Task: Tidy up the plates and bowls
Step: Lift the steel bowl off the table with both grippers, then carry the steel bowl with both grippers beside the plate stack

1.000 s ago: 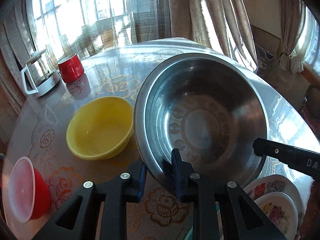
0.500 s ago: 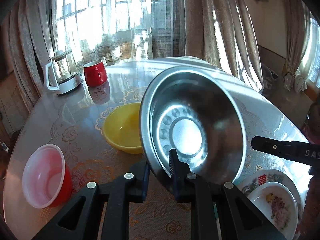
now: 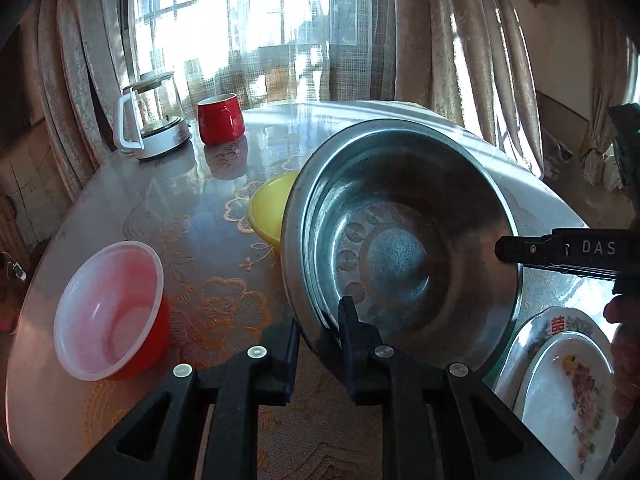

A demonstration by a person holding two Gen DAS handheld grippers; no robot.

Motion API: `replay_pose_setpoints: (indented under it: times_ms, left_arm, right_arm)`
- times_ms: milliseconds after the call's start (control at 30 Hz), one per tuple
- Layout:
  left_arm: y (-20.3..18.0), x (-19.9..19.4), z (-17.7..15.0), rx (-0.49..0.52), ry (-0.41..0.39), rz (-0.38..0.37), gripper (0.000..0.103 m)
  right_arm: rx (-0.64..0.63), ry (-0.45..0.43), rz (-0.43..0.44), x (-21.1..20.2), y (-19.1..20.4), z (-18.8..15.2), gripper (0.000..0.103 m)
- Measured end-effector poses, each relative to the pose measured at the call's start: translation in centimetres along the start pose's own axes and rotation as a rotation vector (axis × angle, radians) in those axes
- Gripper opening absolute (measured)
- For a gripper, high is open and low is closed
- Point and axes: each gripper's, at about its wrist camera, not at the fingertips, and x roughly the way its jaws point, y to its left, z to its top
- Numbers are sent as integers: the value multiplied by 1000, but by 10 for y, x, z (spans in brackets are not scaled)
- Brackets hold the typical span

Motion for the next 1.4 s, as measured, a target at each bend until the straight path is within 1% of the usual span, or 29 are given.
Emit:
replay_pose_setpoints:
  times_ms: [33,133,167,200,233,333,400,467,500,600,700,767,933,1133,1400]
  left_arm:
    - [-1,-1,-1,7,-11,0,20]
    - [-7,-2,0,36,-25,22,20]
    - [-6,-1,1,35,-29,19,20]
    - [-5,0,2,35,-30,22,20]
    - [-4,1,2,34,-30,23,20]
    - [4,1,3,13,-27,13,20]
    - [13,-1,2,-31,-27,-5,20]
    - [21,-8,1,-64,-44,-4,20]
    - [24,-12,0,-79,-58,-10,21]
    - [38,-26,-1,-146,-73,-41,22]
    - [47,-40,-7,-164,-96,-32,22]
    - [50,-50,-15,-167,-106,-23,22]
    - [65,-72,-37,-189,-106,-28,22]
    - [74,-100,-63,-189,-124,13,22]
    - [90,-124,-95,-198,-114,20,22]
  right_arm:
    - [11,24,18,8,-3,2,39]
    - [62,84,77,26,-11,2,39]
    - [70,96,107,31,-11,2,30]
    - [79,96,139,33,-11,1,24]
    - [84,95,148,35,-9,0,16]
    - [82,71,140,33,-2,-4,15]
    - [87,37,168,25,2,-3,14]
    - [69,4,193,14,10,-3,12]
    - [55,-15,199,8,16,-4,11]
    - [-19,-50,182,-11,36,-5,11]
    - [-51,-70,206,-24,51,-11,11]
    - [-58,-69,212,-29,59,-17,11]
    - [-50,-61,276,-41,67,-39,11]
    - [-70,-52,291,-52,83,-71,11]
    - [-36,-15,327,-52,89,-107,11]
